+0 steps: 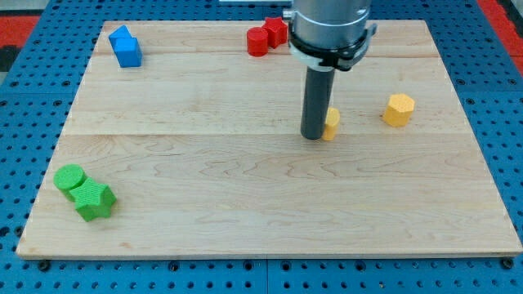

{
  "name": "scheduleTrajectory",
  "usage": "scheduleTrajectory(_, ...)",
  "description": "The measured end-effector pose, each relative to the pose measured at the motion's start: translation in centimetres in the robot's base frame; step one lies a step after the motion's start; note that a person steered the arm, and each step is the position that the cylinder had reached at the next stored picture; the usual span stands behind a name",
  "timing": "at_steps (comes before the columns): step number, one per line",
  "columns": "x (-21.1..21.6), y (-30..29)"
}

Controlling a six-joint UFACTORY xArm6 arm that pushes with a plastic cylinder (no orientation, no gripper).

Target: Move the yellow heart a bit right

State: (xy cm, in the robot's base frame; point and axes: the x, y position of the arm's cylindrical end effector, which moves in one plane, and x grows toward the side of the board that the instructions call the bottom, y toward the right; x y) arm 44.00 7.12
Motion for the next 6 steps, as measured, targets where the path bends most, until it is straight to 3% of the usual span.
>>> scheduleTrajectory(2,-2.0,2.7)
scheduleTrajectory(6,-4.1,1.6)
